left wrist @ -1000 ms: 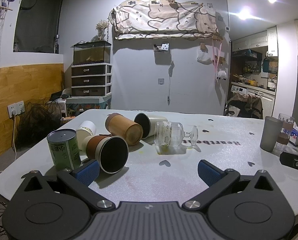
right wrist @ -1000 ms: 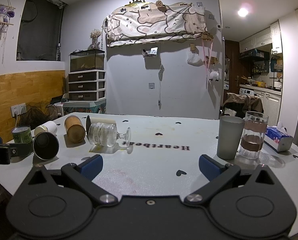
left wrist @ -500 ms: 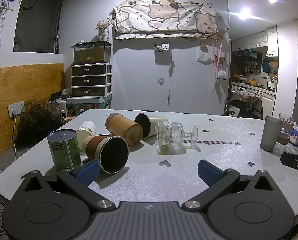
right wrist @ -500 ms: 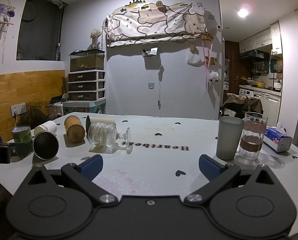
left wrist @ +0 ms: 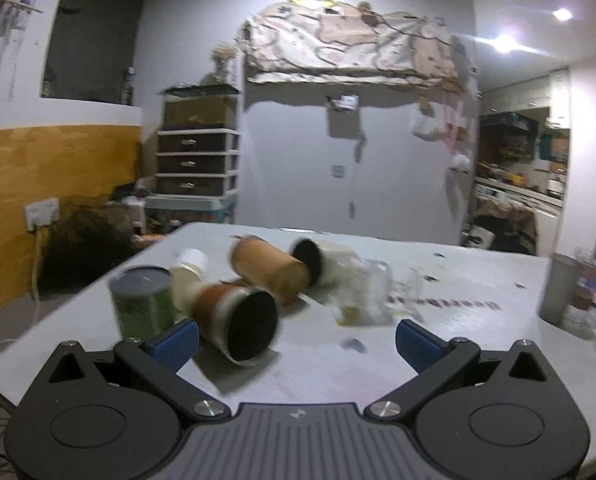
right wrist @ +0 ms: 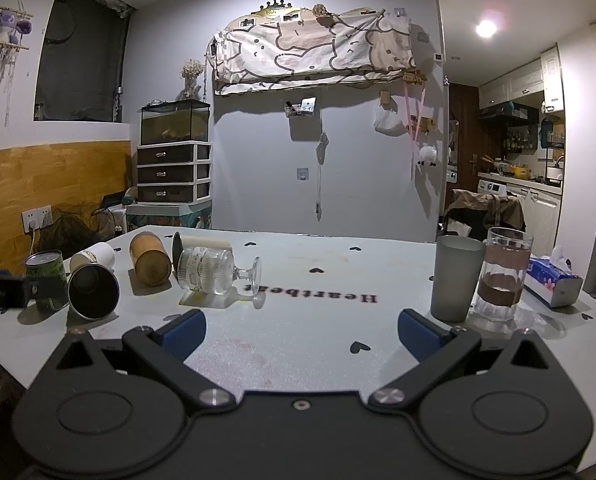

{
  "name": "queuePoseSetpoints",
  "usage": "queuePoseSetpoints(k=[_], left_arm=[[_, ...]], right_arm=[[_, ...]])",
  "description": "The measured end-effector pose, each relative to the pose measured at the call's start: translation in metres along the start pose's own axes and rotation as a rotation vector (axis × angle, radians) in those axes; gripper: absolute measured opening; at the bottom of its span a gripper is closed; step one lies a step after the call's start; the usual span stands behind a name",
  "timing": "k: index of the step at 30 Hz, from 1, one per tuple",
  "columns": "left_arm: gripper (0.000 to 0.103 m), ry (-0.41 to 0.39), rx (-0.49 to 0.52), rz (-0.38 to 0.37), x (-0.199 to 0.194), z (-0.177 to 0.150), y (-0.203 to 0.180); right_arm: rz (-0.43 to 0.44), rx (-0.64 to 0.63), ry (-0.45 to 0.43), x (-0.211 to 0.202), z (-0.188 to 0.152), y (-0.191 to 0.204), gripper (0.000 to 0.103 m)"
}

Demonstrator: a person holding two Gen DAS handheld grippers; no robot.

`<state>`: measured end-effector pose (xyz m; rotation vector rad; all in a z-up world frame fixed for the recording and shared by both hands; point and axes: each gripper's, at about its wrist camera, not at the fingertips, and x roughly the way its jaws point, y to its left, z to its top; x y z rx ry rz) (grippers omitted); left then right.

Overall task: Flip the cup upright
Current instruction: 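Reach the left tool to the green tin can and close on it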

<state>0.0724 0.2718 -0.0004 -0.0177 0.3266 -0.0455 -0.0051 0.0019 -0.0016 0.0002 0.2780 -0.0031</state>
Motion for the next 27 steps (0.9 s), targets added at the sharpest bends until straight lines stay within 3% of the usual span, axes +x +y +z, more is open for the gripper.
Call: queuePoseSetpoints(k=[7, 16, 27], left_arm=[[0.103, -0.008, 0.024, 0.103, 0.034, 0.026, 0.042], [0.102, 0.069, -0.004, 0.230, 0.092, 0.045, 0.099], [0.091, 0.209, 0.023, 0.267, 0.141, 0.047, 0.120]], right_arm=[[0.008, 0.002, 0.000, -0.005, 0.002, 0.001, 0.103], [0.020, -0.005, 0.002, -0.010, 0.002, 0.002, 0.103], [0.014, 0.002, 0.030, -0.005, 0.000, -0.002, 0.103]])
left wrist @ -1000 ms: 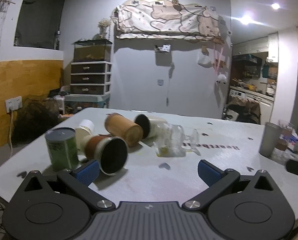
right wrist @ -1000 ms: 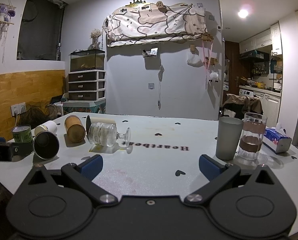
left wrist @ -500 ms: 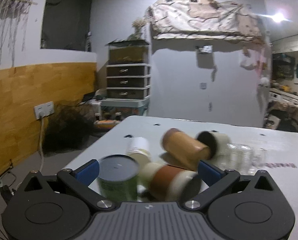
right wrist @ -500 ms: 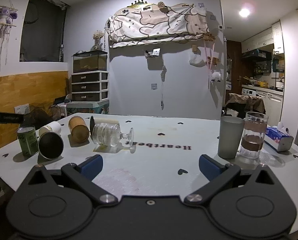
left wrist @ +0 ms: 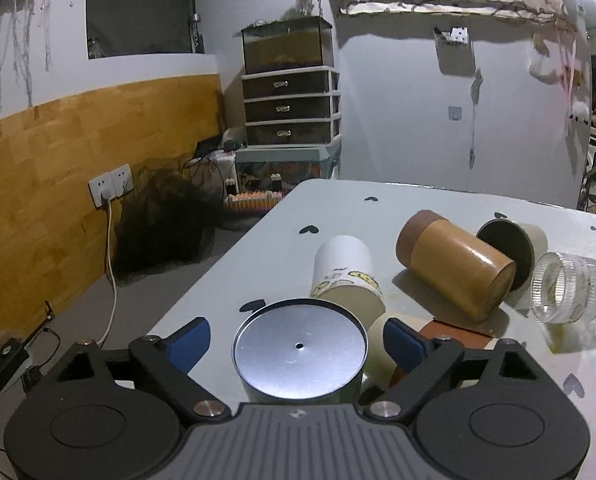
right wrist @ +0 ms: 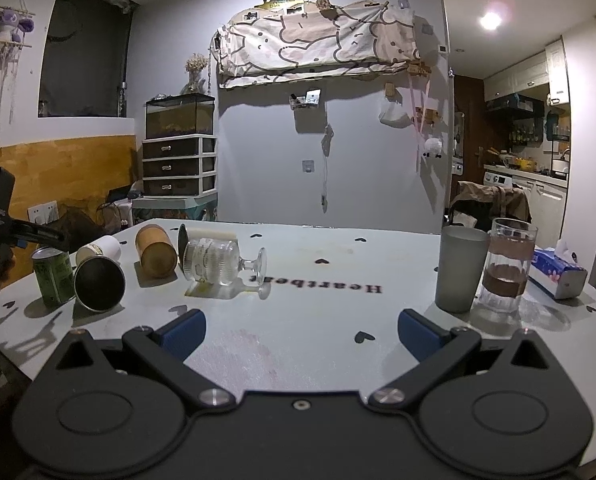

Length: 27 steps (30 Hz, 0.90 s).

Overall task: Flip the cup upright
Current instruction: 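Reach the left tool to the green tin can and close on it, then lift the green can with the left tool and turn it toward the right tool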

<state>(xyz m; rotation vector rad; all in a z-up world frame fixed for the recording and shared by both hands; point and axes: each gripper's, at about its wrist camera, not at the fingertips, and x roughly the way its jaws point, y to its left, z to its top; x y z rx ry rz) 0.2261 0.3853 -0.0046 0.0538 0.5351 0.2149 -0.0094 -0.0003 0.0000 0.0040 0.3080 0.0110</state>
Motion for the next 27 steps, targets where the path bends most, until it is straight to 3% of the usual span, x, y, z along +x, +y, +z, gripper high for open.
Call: queuePoseSetpoints(k=[4, 12, 16, 23, 27], left_arm=[[0.075, 0.009, -0.020, -0.011, 0.005, -0.001, 0.002], [0.075, 0.011, 0.022, -0.017, -0.003, -0.005, 0.001], [0.075, -0.048, 0.053, -0.033, -0.028, 0.007, -0.004], [0.075, -0.227, 0.160, -0.228, -0.103, 0.035, -0.056], [0.075, -0.245, 0.241, -0.399, -0.126, 0.031, -0.111]], right_arm=[[-0.006, 0.006, 0.003, 0.001, -0.002, -0.002, 0.103], [-0.005, 0.008, 0.005, 0.001, -0.002, -0.003, 0.103], [-0.007, 0.012, 0.000, 0.002, -0.004, -0.005, 0.103], [-0.011, 0.038, -0.009, 0.000, -0.008, -0.010, 0.103], [-0.018, 0.048, -0.010, -0.001, -0.009, -0.013, 0.103]])
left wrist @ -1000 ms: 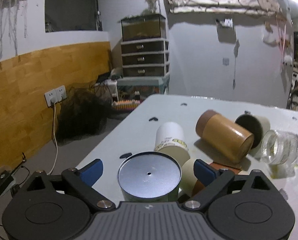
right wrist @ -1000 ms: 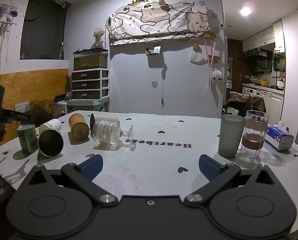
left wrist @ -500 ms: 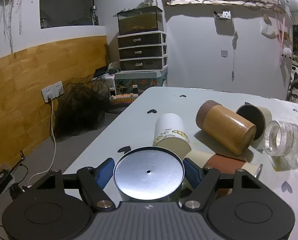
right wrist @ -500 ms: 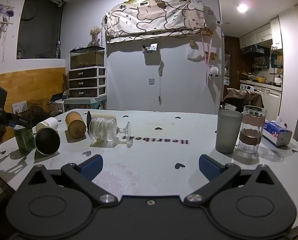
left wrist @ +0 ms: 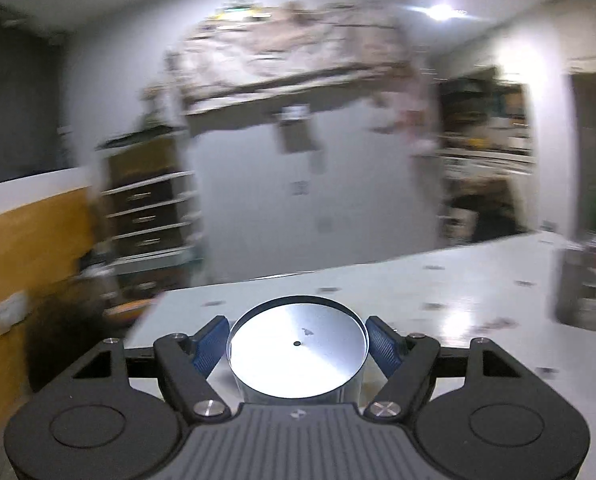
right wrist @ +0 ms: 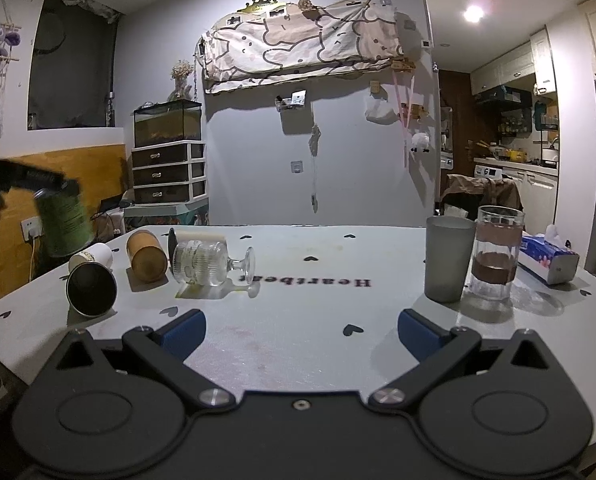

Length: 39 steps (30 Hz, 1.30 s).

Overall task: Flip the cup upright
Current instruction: 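Lift the green can with the left tool and turn it toward the right tool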

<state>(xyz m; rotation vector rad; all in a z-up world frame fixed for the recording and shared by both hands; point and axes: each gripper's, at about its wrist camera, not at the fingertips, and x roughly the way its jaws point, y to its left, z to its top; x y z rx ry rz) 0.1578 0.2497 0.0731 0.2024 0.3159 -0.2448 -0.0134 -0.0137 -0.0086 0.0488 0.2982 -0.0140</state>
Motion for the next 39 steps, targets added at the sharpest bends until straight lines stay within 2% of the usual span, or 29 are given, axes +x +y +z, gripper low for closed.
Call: queuePoseSetpoints(k=[4, 8, 11, 15, 18, 20, 23, 24, 25, 27, 33, 35, 39], left_arm=[[0.075, 0.035, 0.045, -0.178, 0.017, -0.003, -0.062], [0.075, 0.085, 0.059, -0.318, 0.034, -0.018, -0.113], [0.075, 0.119, 0.066, -0.392, 0.046, -0.029, -0.143], [0.075, 0.183, 0.056, -0.433, 0.067, -0.041, -0.166], [0.075, 0.181, 0.062, -0.433, 0.070, -0.048, -0.176], [0.075, 0.188, 0.070, -0.435, 0.070, -0.048, -0.180], [0.075, 0.198, 0.082, -0.439, 0.071, -0.045, -0.182], [0.075, 0.202, 0.082, -0.440, 0.071, -0.044, -0.182], [0.075, 0.206, 0.082, -0.443, 0.073, -0.043, -0.183], [0.075, 0.211, 0.081, -0.447, 0.074, -0.041, -0.183], [0.075, 0.207, 0.052, -0.473, 0.069, -0.044, -0.176], [0.075, 0.208, 0.026, -0.495, 0.065, -0.045, -0.171], [0.075, 0.187, 0.003, -0.507, 0.053, -0.051, -0.159]], right_arm=[[-0.033, 0.019, 0.006, -0.003, -0.003, -0.009, 0.103], [-0.067, 0.050, 0.024, -0.005, -0.008, -0.024, 0.103], [-0.077, 0.052, 0.041, -0.008, -0.014, -0.033, 0.103], [-0.087, 0.059, 0.057, -0.012, -0.023, -0.043, 0.102], [-0.074, 0.074, 0.071, -0.012, -0.028, -0.050, 0.092], [-0.059, 0.079, 0.088, -0.009, -0.031, -0.051, 0.081], [0.030, 0.099, 0.141, 0.008, -0.035, -0.052, 0.050], [0.064, 0.106, 0.164, 0.016, -0.036, -0.051, 0.036], [0.092, 0.108, 0.179, 0.022, -0.036, -0.049, 0.028], [0.153, 0.110, 0.207, 0.037, -0.037, -0.041, 0.020], [0.287, 0.196, 0.281, 0.076, -0.041, -0.023, 0.010], [0.301, 0.266, 0.300, 0.088, -0.042, -0.025, 0.010], [0.277, 0.358, 0.310, 0.102, -0.042, -0.032, 0.008]])
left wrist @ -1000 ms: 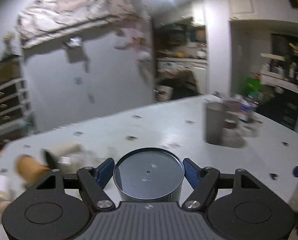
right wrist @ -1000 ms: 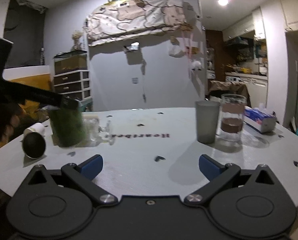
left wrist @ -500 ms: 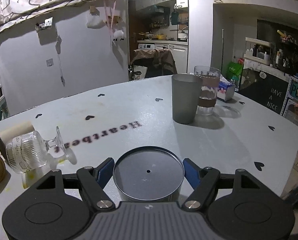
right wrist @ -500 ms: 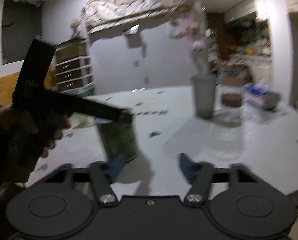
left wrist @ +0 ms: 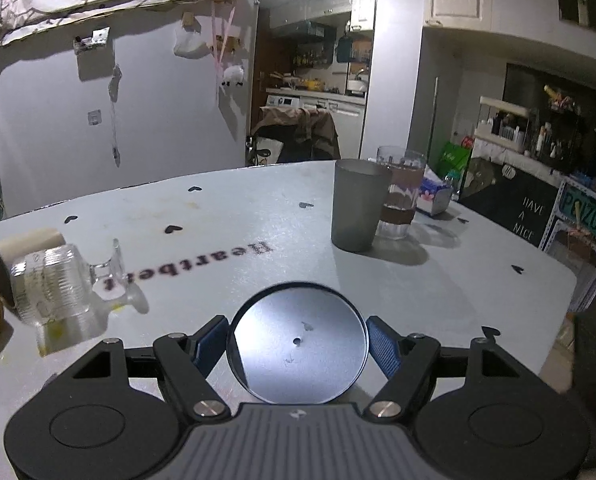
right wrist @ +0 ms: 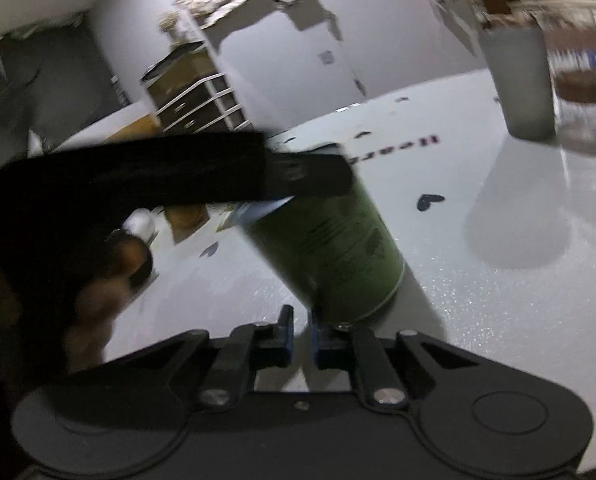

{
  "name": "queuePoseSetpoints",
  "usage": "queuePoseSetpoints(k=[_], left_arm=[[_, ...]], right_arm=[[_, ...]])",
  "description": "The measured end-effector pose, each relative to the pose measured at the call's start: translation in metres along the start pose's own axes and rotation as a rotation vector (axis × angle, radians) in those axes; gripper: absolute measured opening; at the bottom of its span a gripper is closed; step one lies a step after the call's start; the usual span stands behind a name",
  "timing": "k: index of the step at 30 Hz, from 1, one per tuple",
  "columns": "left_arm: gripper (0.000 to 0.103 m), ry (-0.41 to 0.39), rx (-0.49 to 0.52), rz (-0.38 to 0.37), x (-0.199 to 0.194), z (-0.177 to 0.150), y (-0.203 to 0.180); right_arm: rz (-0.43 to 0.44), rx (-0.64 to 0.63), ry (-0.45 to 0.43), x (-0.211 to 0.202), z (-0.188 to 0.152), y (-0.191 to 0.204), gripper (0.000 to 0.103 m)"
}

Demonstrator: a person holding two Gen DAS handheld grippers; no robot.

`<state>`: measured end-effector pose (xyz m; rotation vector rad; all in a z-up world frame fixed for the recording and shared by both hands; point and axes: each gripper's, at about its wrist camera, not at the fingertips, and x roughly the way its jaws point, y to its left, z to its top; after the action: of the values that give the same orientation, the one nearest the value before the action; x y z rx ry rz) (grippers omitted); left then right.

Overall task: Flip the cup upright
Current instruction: 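Lift the green can with the left tool and turn it toward the right tool, then close the right tool around the can body while the left tool holds it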

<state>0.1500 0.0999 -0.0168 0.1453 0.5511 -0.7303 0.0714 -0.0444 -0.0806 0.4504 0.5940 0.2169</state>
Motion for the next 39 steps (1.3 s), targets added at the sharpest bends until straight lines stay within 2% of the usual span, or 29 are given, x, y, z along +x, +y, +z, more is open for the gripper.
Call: queuePoseSetpoints(k=[6, 12, 16, 18, 20, 23, 27, 32, 39], left_arm=[[0.075, 0.026, -0.054, -0.019, -0.016, -0.024, 0.006], [0.075, 0.066, -0.083, -0.004, -0.017, -0.049, 0.006], [0.075, 0.070, -0.089, 0.005, -0.014, -0.060, 0.003], [0.075, 0.059, -0.076, 0.015, -0.014, -0.061, 0.000], [0.075, 0.050, -0.074, 0.019, -0.014, -0.063, -0.001], [0.075, 0.042, -0.074, 0.020, -0.015, -0.065, -0.002], [0.075, 0.034, -0.067, 0.024, -0.015, -0.066, -0.004], [0.075, 0.027, -0.026, 0.034, -0.016, -0.068, -0.010], [0.075, 0.022, -0.012, 0.030, -0.020, -0.071, -0.011]], right_arm=[[-0.045, 0.018, -0.013, -0.002, -0.001, -0.007, 0.010], [-0.137, 0.010, 0.008, -0.012, 0.002, -0.015, 0.012], [-0.188, 0.067, 0.012, -0.025, 0.010, -0.027, 0.024], [-0.168, 0.181, 0.032, -0.029, 0.018, -0.038, 0.032], [-0.123, 0.307, 0.062, -0.028, 0.027, -0.051, 0.034], [-0.059, 0.480, 0.105, -0.023, 0.039, -0.062, 0.046], [-0.006, 0.619, 0.159, -0.007, 0.053, -0.063, 0.061], [-0.013, 0.715, 0.211, 0.019, 0.063, -0.058, 0.069], [-0.073, 0.658, 0.295, 0.043, 0.073, -0.043, 0.075]])
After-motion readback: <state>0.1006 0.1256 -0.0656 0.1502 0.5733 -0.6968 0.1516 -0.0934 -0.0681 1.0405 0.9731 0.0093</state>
